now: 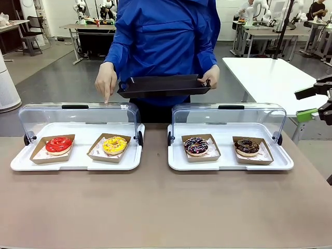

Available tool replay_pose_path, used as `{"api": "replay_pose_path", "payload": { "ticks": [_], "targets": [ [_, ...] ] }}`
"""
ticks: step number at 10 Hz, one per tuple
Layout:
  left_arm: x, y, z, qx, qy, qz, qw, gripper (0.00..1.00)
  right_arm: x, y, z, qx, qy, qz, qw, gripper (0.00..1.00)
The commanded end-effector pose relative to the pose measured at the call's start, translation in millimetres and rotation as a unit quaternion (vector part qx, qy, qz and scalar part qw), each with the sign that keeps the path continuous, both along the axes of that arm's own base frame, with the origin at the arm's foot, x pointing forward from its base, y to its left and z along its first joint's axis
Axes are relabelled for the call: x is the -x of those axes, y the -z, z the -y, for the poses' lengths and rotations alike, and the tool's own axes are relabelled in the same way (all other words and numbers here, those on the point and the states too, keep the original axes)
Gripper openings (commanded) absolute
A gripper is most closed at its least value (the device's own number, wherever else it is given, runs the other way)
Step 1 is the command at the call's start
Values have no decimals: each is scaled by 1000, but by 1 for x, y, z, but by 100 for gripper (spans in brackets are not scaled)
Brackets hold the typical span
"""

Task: Provide the desired donut to the person.
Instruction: Pick up and lift the Paper togo box containing the Donut pointed at by the person.

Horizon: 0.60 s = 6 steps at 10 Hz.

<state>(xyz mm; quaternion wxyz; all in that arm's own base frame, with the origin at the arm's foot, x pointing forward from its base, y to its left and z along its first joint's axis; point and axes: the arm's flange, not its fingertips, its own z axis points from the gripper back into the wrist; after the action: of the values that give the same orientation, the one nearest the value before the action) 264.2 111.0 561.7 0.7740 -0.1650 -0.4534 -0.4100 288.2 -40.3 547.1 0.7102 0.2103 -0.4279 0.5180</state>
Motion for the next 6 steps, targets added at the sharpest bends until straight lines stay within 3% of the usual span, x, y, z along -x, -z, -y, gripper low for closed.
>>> {"api": "replay_pose_path", "payload": {
  "ticks": [1, 6],
  "targets": [
    [0, -2, 1, 5, -5, -7, 1000, 100, -3, 1, 0, -5, -9, 5, 1000, 100],
    [0, -2, 1, 5, -5, -7, 1000, 100, -3, 1, 0, -5, -9, 5, 1000, 100]
  ]
}}
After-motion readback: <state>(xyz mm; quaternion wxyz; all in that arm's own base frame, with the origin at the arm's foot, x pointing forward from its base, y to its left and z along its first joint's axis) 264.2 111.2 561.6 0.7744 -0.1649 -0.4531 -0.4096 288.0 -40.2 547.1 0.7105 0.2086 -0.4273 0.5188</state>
